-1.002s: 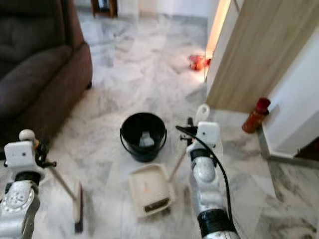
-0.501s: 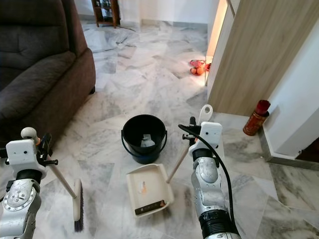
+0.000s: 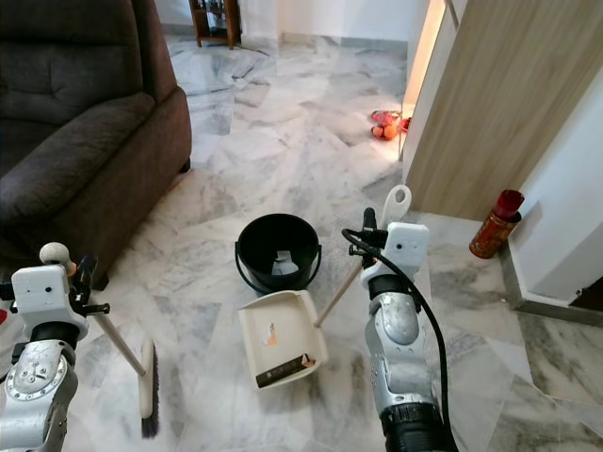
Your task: Sweep floor
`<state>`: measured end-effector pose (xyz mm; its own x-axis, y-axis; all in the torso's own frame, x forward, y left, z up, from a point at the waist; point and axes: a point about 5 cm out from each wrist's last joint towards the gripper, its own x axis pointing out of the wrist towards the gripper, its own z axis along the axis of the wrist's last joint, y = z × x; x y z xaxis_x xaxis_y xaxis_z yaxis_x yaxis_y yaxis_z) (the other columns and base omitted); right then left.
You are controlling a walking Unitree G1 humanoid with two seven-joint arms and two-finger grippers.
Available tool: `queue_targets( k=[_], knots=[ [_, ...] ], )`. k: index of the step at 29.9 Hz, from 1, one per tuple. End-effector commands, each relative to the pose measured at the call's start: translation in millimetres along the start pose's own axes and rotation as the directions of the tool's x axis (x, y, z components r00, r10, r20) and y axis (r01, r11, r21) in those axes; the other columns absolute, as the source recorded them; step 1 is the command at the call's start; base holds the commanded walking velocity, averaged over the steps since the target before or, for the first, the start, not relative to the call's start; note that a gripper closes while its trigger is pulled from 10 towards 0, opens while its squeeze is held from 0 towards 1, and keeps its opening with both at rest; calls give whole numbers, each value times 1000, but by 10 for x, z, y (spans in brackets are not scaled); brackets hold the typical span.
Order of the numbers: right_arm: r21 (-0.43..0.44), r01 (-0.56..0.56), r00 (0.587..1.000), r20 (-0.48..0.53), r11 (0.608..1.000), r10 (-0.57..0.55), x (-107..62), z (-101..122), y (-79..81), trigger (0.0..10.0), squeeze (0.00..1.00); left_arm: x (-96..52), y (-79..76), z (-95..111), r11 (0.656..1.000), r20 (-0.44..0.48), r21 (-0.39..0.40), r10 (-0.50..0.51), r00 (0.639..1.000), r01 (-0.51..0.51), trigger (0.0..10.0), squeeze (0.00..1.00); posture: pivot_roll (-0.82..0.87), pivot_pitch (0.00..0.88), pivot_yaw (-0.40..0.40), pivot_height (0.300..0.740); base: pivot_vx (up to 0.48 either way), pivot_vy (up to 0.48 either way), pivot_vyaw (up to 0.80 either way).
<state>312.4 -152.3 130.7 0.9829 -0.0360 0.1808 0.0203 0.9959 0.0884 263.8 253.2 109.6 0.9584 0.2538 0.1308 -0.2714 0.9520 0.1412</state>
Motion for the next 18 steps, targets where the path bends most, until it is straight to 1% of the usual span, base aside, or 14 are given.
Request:
queue_targets(
  k=[1, 8, 15, 18],
  knots=[
    [7, -6, 997, 77, 1000, 5, 7, 194, 24, 10000, 0, 30, 38, 79, 1000, 42, 29, -2, 999, 0, 10000, 0, 136, 99, 15, 740, 0, 0, 0],
    [0, 5, 997, 81, 1000, -5, -81, 238, -10, 10000, 0, 34, 29, 80, 999, 42, 31, -6, 999, 5, 10000, 0, 132, 103, 18, 740, 0, 0, 0],
    [-7, -27, 994, 102, 1000, 27, -106, 321, 76, 10000, 0, 41, 24, 86, 1000, 45, 31, -7, 999, 5, 10000, 0, 136, 103, 19, 740, 0, 0, 0],
    [-2, -51, 990, 133, 999, 51, -116, 418, 187, 10000, 0, 40, 29, 87, 1000, 45, 31, -6, 999, 4, 10000, 0, 135, 102, 19, 740, 0, 0, 0]
  ],
)
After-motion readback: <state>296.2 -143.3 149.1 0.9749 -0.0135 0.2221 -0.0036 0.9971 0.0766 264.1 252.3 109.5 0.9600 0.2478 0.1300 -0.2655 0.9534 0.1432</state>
